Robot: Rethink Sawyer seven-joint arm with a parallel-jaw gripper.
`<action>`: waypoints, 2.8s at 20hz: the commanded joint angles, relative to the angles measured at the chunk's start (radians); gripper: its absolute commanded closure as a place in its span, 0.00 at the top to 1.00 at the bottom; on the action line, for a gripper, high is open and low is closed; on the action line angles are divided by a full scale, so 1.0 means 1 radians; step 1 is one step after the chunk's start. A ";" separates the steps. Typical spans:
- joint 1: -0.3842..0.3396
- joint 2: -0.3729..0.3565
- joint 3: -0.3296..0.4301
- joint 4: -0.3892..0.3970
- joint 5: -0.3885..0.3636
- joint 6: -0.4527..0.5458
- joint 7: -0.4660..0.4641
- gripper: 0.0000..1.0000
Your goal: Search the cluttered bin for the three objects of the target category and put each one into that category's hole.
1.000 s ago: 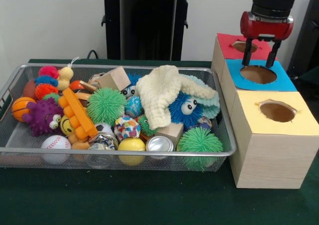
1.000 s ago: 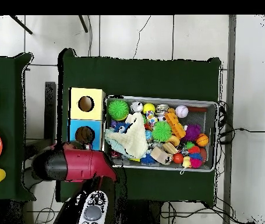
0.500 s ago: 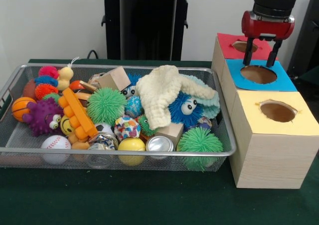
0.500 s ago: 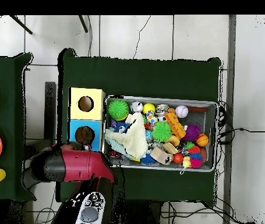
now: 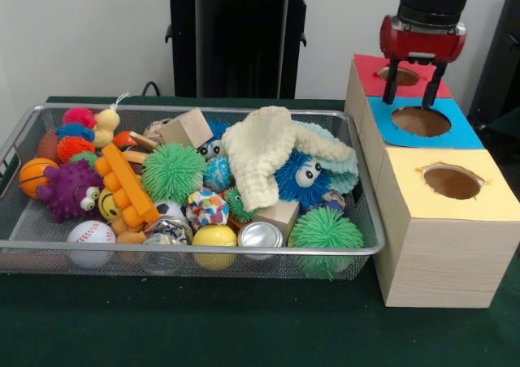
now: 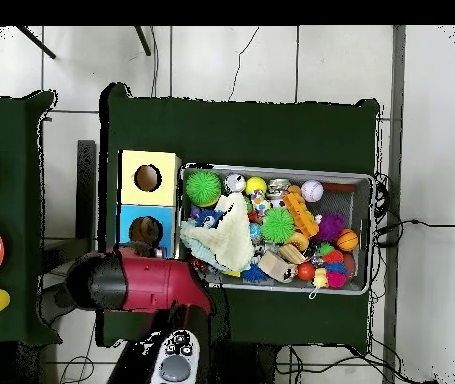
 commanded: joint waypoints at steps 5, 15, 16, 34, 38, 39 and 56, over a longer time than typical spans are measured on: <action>-0.189 -0.053 0.095 0.114 -0.060 0.047 0.025 1.00; -0.224 0.003 0.091 0.019 -0.087 0.075 0.048 1.00; -0.224 0.008 0.090 0.012 -0.090 0.076 0.049 1.00; -0.213 0.134 0.071 -0.079 -0.098 0.019 0.089 1.00; -0.217 0.132 0.081 -0.036 -0.098 -0.016 0.097 1.00; -0.223 0.133 0.086 -0.027 -0.098 -0.028 0.097 1.00; -0.336 0.202 0.137 0.077 -0.172 -0.203 0.074 1.00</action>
